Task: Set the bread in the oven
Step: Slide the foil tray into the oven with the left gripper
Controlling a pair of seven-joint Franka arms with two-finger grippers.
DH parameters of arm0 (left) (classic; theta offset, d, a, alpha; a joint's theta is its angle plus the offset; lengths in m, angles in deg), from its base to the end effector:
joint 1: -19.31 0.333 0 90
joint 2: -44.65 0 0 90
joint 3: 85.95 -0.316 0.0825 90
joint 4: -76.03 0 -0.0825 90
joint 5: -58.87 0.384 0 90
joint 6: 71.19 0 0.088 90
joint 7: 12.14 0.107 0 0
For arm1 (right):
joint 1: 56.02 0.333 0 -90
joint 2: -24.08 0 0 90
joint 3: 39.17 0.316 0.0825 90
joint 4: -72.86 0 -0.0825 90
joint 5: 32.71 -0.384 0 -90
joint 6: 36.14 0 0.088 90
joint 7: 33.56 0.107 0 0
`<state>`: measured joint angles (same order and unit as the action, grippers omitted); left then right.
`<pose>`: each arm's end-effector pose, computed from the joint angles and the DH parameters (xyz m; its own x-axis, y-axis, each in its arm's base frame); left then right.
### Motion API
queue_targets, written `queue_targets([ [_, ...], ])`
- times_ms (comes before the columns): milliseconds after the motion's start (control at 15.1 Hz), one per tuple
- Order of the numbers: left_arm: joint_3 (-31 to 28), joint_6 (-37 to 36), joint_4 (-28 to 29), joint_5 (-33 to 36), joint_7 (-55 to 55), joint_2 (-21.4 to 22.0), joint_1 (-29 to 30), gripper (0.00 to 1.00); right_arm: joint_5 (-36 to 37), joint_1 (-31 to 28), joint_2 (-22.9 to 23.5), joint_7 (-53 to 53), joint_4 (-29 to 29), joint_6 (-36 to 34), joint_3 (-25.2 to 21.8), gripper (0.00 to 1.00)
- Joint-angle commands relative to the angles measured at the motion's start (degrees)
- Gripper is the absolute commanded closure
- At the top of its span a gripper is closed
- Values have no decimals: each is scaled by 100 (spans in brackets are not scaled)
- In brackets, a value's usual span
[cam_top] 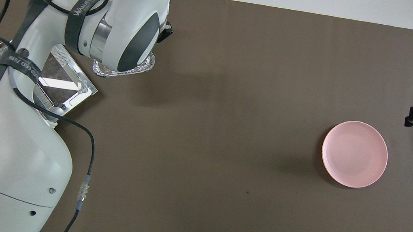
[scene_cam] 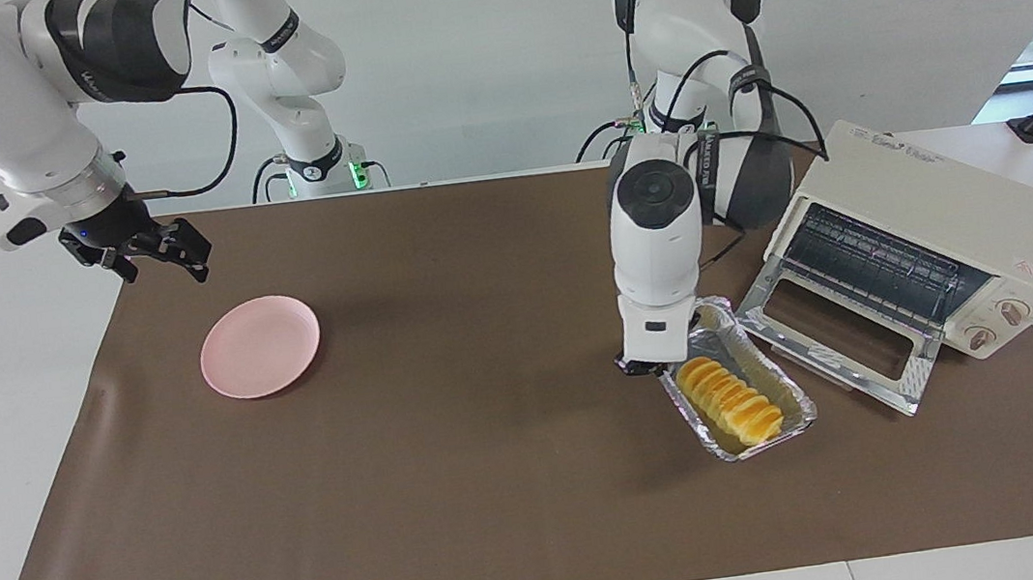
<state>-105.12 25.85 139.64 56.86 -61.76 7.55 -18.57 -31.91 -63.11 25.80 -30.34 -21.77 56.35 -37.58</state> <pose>0.6620 -0.3018 0.4494 0.8837 0.4568 0.1021 0.4672 -0.8741 -0.1332 0.5606 -0.0556 0.5732 0.9863 -0.1507 -0.0665 -0.1500 -0.9886 0.0168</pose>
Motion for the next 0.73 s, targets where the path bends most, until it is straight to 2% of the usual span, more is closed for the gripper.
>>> queue_targets([
  [0,-289,-334,99,-1,-171,97,-35,100,-98,-64,-145,47,-152,31,52,0],
  [332,-781,-678,256,-36,-180,97,78,100,-98,-64,-136,47,-152,31,52,0],
  [664,-834,-581,433,-54,-503,106,526,100,-98,-64,-136,47,-152,31,52,0],
])
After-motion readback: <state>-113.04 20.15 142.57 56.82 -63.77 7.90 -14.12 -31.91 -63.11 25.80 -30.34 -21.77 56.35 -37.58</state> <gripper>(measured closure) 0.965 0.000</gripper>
